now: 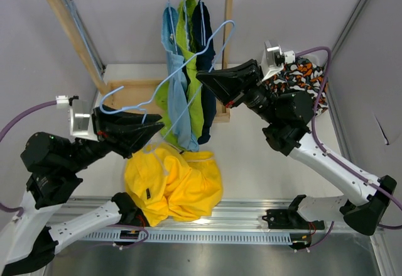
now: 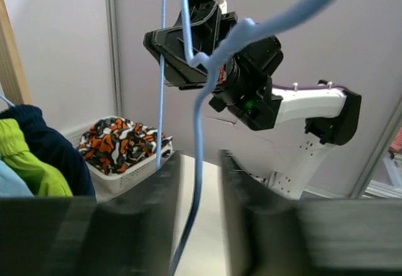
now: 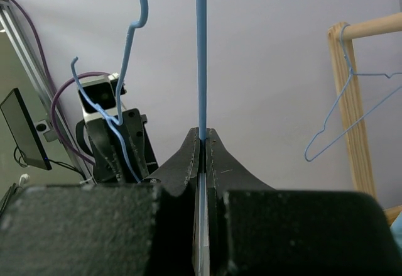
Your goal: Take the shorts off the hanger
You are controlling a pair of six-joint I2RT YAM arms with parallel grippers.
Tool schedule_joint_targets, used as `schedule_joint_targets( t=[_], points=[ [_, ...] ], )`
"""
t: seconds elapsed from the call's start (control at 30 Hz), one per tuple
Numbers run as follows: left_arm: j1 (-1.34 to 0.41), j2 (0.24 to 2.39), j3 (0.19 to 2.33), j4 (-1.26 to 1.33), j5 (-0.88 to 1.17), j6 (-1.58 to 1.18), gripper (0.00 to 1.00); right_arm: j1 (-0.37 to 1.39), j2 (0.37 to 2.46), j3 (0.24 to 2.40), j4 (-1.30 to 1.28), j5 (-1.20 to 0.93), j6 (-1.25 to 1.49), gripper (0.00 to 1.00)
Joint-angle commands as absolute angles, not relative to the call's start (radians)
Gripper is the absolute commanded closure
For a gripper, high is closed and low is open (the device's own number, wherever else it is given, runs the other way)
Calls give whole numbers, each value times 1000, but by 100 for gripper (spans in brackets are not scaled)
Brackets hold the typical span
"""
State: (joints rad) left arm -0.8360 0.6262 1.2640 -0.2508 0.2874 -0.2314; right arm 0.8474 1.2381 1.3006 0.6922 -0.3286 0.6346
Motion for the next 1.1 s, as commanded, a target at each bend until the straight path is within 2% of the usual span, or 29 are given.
schedule_joint_targets(
  t=[0.0,0.03,0.07,0.23,0.3,0.33,0.37,0.4,0.63,0.8,1.07],
  points=[
    [-841,669,1255,-206,264,-209,72,842,1201,1286,759,-310,653,100],
    [-841,687,1259,-207,256,-207,89,842,1195,1278,765,-308,663,100],
    [-841,696,1267,-213,239,-212,100,841,1192,1261,768,-307,667,100],
    [-841,709,1282,-231,175,-207,100,839,1177,1230,770,-305,683,99],
    [-841,710,1348,-319,134,-170,100,841,1167,1223,750,-298,680,72],
    [-841,710,1408,-387,77,-157,100,839,1163,1218,747,-290,678,32],
    [-841,707,1437,-425,43,-129,100,838,1155,1212,742,-284,677,12],
    [-841,706,1471,-455,17,-115,100,838,1146,1204,727,-267,673,1],
    [-841,710,1635,-734,-296,-57,100,819,1089,1149,686,-233,655,1],
    [-841,811,1767,-925,-709,-48,100,795,1009,1098,615,-215,632,1],
    [-835,1029,1871,-1038,-951,-83,100,753,852,1010,480,-209,611,1]
  ],
)
